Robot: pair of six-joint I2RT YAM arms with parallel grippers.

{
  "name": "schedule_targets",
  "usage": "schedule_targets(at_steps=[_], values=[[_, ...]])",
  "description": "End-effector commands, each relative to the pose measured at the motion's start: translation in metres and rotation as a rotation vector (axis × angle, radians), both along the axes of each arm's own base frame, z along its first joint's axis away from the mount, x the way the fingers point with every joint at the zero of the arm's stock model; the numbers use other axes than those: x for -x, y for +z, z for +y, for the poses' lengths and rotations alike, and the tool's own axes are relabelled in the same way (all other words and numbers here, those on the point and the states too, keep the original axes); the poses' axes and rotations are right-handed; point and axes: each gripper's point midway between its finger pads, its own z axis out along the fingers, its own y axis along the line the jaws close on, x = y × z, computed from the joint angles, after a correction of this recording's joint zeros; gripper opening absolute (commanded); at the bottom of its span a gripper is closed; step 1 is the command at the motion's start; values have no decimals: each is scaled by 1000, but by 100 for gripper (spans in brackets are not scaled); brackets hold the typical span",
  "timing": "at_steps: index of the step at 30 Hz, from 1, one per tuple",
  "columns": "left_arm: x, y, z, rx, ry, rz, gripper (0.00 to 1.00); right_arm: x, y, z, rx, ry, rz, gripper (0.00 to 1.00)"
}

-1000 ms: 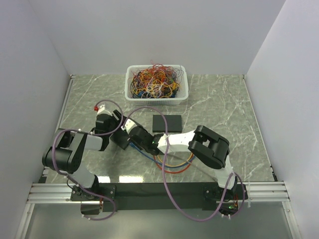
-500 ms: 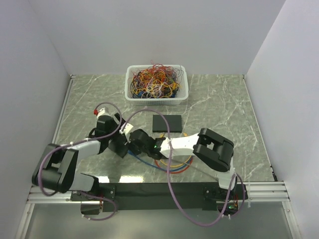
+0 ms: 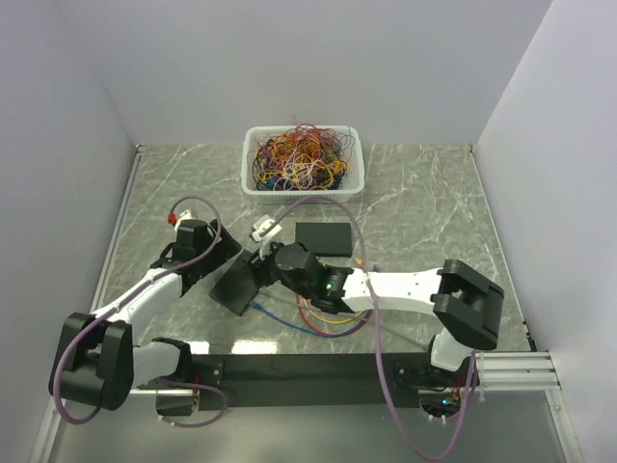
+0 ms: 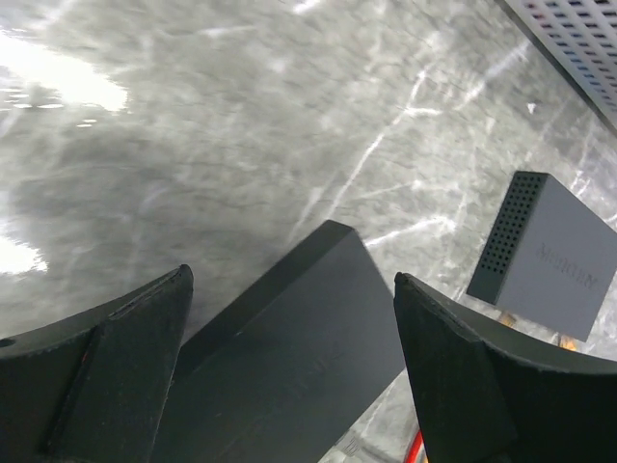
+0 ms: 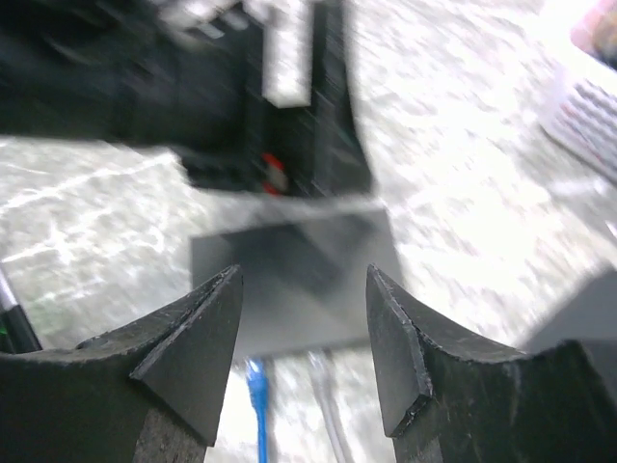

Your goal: Insert the plug into the switch port

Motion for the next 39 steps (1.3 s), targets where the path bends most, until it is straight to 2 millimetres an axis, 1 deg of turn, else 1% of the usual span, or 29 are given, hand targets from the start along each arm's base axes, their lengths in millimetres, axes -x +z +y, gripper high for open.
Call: schedule_targets(at_steps=[1, 2, 3, 4, 5, 6, 7, 8, 9, 10, 11, 12, 13, 14, 15, 16, 17, 19, 21, 22, 23, 24, 25, 29, 30, 31, 33, 36, 39], values=[[-7, 24, 11, -26, 27, -48, 91, -10, 10, -33, -35, -142, 23, 61], [-8, 32, 12, -26, 26, -71, 91, -12, 5, -43, -19, -175, 37, 61], [-10, 38, 13, -23, 25, -94, 91, -12, 10, -49, -32, -184, 49, 61], [-11, 43, 12, -22, 21, -111, 90, -19, 5, -60, -43, -224, 84, 61], [-12, 51, 12, -18, 18, -138, 90, -20, -1, -69, -29, -242, 113, 61], [-14, 56, 11, -14, 13, -153, 89, -24, 3, -79, -48, -267, 134, 59], [-15, 63, 11, -10, 8, -178, 89, -33, -7, -97, -49, -324, 187, 58], [-15, 66, 11, -16, -1, -190, 89, -37, -11, -107, -53, -350, 215, 56], [-15, 70, 11, -21, -3, -204, 89, -40, -8, -118, -73, -374, 234, 54], [-16, 76, 12, -24, -4, -226, 89, -39, -22, -130, -60, -406, 281, 54], [-16, 77, 14, -42, -7, -238, 89, -51, -27, -147, -59, -459, 301, 52], [-15, 75, 16, -54, -4, -245, 89, -53, -31, -153, -52, -476, 322, 50], [-18, 81, 20, -67, 8, -284, 89, -54, -40, -163, -34, -511, 359, 49], [-18, 80, 22, -82, 9, -295, 89, -61, -45, -174, -29, -544, 377, 46], [-16, 73, 25, -93, 19, -289, 89, -60, -51, -175, -21, -540, 402, 46], [-15, 70, 28, -105, 30, -288, 88, -60, -57, -179, -13, -547, 425, 46], [-20, 73, 27, -103, 29, -319, 88, -60, -59, -179, -13, -546, 433, 45], [-19, 64, 27, -110, 17, -318, 88, -57, -67, -180, 9, -552, 463, 45], [-20, 63, 26, -119, 5, -339, 88, -57, -78, -179, 34, -552, 490, 45], [-18, 59, 26, -123, -1, -336, 87, -56, -80, -175, 33, -544, 506, 45], [-18, 58, 26, -125, -10, -344, 88, -56, -83, -173, 39, -541, 518, 45], [-17, 56, 25, -124, -13, -352, 87, -56, -91, -171, 53, -540, 536, 45], [-17, 56, 26, -124, -14, -358, 87, -57, -91, -167, 46, -537, 545, 45], [-16, 51, 26, -125, -12, -350, 87, -61, -105, -157, 65, -537, 592, 45], [-16, 50, 26, -126, -9, -346, 87, -61, -115, -156, 86, -542, 609, 45], [-16, 48, 26, -127, -8, -340, 86, -65, -113, -151, 82, -541, 610, 45], [-16, 43, 27, -127, -7, -327, 86, -69, -119, -148, 97, -552, 624, 43], [-15, 43, 27, -130, -6, -332, 86, -71, -127, -145, 115, -565, 640, 41], [-14, 44, 27, -124, -8, -343, 86, -72, -133, -148, 134, -585, 652, 38]])
